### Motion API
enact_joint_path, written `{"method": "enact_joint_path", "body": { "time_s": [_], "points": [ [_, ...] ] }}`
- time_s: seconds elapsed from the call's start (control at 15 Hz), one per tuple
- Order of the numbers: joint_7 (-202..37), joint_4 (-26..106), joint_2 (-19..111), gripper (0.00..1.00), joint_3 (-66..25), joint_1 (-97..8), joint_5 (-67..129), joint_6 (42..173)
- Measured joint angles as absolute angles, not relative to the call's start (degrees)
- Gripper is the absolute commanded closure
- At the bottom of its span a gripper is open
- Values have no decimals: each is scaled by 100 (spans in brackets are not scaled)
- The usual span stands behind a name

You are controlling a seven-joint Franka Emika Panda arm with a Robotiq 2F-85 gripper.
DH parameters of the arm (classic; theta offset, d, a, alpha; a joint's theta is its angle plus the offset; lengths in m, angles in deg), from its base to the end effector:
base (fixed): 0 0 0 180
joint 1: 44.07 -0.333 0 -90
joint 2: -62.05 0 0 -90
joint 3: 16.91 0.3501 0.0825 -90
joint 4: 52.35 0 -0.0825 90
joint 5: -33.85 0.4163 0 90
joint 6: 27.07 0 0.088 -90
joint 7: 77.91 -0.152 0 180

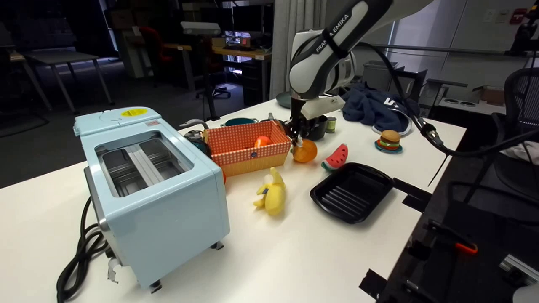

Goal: Pick the stuffed pineapple and put it beside the oven

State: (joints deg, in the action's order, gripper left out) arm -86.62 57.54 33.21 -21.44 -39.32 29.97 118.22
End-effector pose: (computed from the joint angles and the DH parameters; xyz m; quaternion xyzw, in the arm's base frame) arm 0.6739 -0.1094 0.2015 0.9899 -0.1236 0.0573 0.0399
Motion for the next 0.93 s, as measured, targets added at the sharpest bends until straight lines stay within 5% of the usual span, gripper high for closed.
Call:
{"method": "enact_joint_path", "body": {
  "time_s": [0.07, 0.93],
  "points": [
    [-8662, 5712, 3284, 100, -2139, -3934, 2997, 11793],
    [-8502, 5215, 3528, 98, -1970, -4037, 2997, 11454]
  ]
}}
